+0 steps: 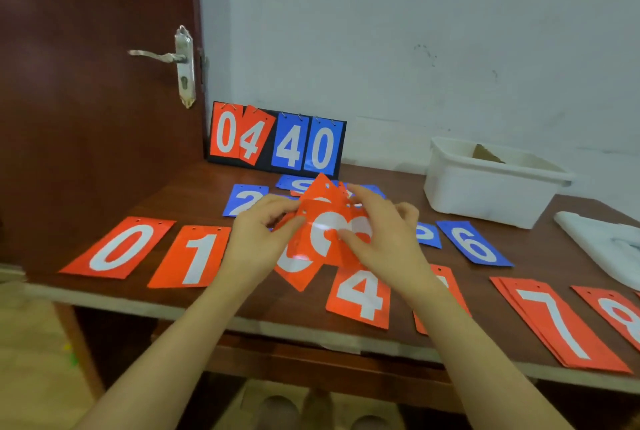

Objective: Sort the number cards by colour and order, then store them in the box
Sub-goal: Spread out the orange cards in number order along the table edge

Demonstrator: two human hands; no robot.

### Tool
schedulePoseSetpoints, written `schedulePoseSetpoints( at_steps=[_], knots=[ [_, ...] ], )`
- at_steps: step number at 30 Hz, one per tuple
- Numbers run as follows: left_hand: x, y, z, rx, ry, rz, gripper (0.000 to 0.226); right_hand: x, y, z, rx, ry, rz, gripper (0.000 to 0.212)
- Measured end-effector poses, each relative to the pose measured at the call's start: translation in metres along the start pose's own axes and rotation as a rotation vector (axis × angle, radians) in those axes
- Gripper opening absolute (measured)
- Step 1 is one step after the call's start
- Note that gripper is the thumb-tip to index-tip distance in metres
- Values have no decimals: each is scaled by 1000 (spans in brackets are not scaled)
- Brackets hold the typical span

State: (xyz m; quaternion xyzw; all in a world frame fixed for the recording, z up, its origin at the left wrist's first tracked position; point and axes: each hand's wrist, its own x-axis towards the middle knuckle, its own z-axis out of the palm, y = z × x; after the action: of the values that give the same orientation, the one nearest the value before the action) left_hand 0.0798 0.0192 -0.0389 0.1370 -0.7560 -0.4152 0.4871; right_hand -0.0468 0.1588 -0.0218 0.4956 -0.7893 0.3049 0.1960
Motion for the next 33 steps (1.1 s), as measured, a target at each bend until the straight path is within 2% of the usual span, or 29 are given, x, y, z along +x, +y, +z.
schedulePoseSetpoints(
  at_steps=[4, 6, 8, 10, 12, 14, 18, 20, 23, 25, 28, 30, 33],
  knots=[
    [5, -8, -20, -28, 27, -37, 22, 7, -18, 14, 256, -150, 124, 27],
    [5, -14, -29, -8, 71, -23, 20, 7, -26, 20, 403, -123, 189, 16],
    [4, -22, -39, 23, 134, -34, 24, 6, -33, 25, 570, -42, 343, 24],
    [4, -31, -49, 75, 152, -81, 32, 2, -38, 33, 613, 8, 442, 46],
    [3, -40, -58, 93, 110, -127, 42, -5, -47, 45, 555, -10, 438, 61],
    [3, -45, -64, 67, 59, -166, 50, -10, -57, 60, 465, -59, 435, 60],
    [2, -47, -66, 70, 33, -166, 57, -13, -64, 82, -210, -265, 451, 44],
    [1, -45, -65, 83, 15, -161, 58, -14, -65, 84, -346, -306, 470, 39],
    [-1, -40, -61, 36, -17, -187, 58, -8, -58, 75, -257, -183, 464, 37],
    [-2, -31, -51, -37, -69, -178, 55, -2, -49, 59, 51, -62, 515, 33],
    [-3, -11, -20, -100, -173, -96, 53, -2, -35, 34, 509, -8, 521, 38],
    [-1, 5, 9, -110, -221, -39, 53, -7, -20, 18, 629, 88, 482, 38],
    [-1, 29, 55, -106, -276, 30, 49, -21, 11, -14, 621, 316, 456, 35]
  ],
)
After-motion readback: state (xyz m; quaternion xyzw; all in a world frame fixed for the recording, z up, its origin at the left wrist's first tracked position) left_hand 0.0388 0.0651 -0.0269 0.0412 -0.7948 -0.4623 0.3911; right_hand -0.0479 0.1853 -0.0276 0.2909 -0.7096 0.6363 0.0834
